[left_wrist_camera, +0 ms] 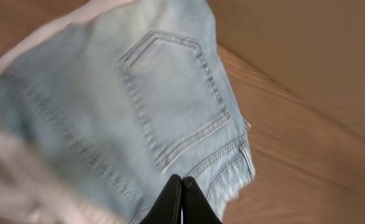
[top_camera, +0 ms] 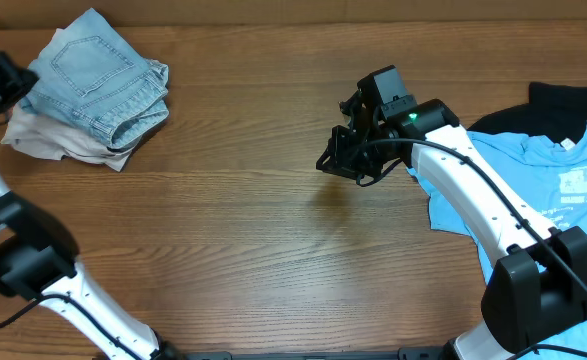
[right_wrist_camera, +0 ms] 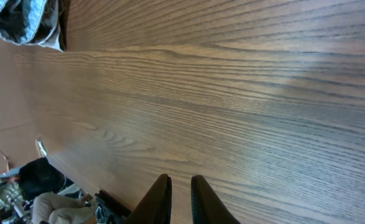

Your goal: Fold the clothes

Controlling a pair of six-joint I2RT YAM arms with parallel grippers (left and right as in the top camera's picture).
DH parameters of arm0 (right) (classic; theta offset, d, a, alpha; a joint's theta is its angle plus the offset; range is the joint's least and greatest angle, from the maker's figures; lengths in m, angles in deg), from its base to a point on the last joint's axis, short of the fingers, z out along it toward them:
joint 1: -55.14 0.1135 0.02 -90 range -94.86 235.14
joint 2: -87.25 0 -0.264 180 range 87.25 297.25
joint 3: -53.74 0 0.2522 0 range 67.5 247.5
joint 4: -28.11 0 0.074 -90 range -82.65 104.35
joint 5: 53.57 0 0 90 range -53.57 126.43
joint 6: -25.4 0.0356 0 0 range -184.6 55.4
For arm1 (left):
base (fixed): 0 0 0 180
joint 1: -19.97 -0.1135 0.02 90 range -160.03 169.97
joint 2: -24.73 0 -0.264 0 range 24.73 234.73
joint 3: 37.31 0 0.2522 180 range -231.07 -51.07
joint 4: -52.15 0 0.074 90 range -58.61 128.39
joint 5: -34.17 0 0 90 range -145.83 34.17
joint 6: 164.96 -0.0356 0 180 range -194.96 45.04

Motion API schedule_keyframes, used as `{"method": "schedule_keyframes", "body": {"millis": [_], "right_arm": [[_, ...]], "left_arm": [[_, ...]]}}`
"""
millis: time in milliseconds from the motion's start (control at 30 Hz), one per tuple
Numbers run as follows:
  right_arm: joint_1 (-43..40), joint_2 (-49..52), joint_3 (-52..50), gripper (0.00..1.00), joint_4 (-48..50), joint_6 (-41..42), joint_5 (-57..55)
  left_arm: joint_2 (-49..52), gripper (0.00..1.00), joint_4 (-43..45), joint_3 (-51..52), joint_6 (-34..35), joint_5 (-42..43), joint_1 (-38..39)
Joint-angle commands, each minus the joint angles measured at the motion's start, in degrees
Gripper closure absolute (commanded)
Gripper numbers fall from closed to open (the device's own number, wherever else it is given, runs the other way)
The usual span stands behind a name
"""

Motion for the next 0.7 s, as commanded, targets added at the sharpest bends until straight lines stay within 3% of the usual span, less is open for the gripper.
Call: {"method": "schedule_keyframes", "body": {"millis": [0, 200, 233, 267, 300, 333, 467, 667], "right_arm": [[0.02, 0.02, 0.48, 0.84, -0.15, -0.42, -0.63], [0.02, 0.02, 0.48, 0.83, -5.57, -5.53, -0.63], [0.02, 0.02, 0.48, 0.83, -6.99, -6.75, -0.66], [0.02, 0.0, 0.48, 0.83, -8.0, -7.63, -0.68], [0.02, -0.04, 0.48, 0.83, -8.94, -8.44, -0.72], [0.13, -0.22, 0.48, 0.83, -9.53, -8.81, -0.83], [1.27, -2.19, 0.48, 0.87, -10.01, -9.9, -3.87], [0.92, -10.62, 1.88, 0.87, -10.01, -9.84, -12.13]], "left_arm": [[1.77, 0.96, 3.69, 3.28, 2.32, -12.74, 5.29], [9.22, 0.96, -1.99, 3.58, 11.32, -20.96, 6.97], [9.6, 0.89, -3.74, 3.58, 12.9, -21.46, 6.69], [9.86, 0.69, -5.46, 3.58, 14.43, -21.35, 6.36], [9.86, 0.6, -6.84, 3.5, 16.02, -20.57, 5.99], [9.53, 0.57, -8.41, 2.99, 17.14, -18.75, 5.51], [7.06, 0.58, -13.4, -2.67, 16.83, -14.8, 4.26], [-3.21, 0.53, -22.12, -20.55, 8.55, -14.78, 5.07]]}}
